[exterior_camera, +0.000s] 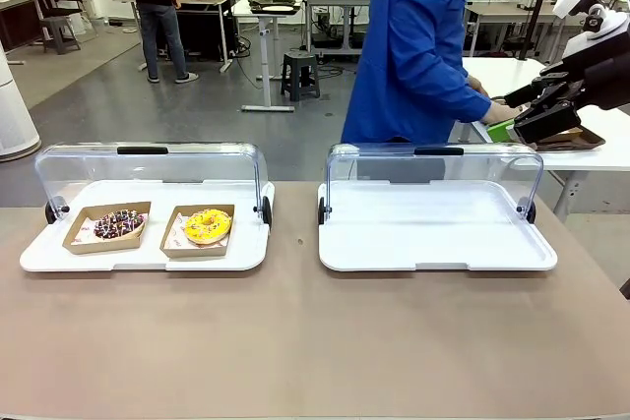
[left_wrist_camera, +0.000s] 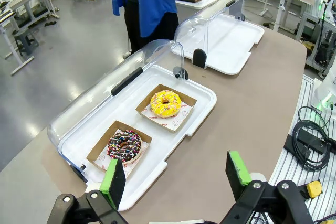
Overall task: Provide the desired donut to the person.
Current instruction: Place the picked Paper togo box onto the Handle tray extended by the person.
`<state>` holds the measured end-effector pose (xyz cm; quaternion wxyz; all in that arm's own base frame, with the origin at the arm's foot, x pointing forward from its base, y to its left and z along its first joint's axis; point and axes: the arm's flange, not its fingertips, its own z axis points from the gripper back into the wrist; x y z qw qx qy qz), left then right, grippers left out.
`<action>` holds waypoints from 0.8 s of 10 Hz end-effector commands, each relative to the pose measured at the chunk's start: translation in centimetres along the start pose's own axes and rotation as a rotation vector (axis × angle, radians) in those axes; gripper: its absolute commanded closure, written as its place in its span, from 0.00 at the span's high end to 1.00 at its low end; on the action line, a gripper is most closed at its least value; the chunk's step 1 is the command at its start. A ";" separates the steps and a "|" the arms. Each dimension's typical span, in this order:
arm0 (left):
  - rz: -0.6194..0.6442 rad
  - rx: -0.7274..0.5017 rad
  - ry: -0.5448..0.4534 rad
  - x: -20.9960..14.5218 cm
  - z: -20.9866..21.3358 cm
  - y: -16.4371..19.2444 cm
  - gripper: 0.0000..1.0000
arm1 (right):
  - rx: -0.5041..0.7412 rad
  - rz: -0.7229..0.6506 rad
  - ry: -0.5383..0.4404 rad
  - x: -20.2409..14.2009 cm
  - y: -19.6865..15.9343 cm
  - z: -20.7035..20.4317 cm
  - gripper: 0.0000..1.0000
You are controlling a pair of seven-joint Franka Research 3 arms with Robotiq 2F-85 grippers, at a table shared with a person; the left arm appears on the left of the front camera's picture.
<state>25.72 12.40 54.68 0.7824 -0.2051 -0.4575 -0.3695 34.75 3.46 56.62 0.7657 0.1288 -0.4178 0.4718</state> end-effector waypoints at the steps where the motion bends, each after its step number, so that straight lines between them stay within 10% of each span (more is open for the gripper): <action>1: 0.013 -0.006 0.005 0.0 0.1 0.0 1.00 | 0.009 -0.003 0.007 -0.2 0.1 0.0 1.00; 8: 0.013 -0.006 0.005 0.0 0.1 0.0 1.00 | 0.009 -0.003 0.007 -0.2 0.1 0.0 1.00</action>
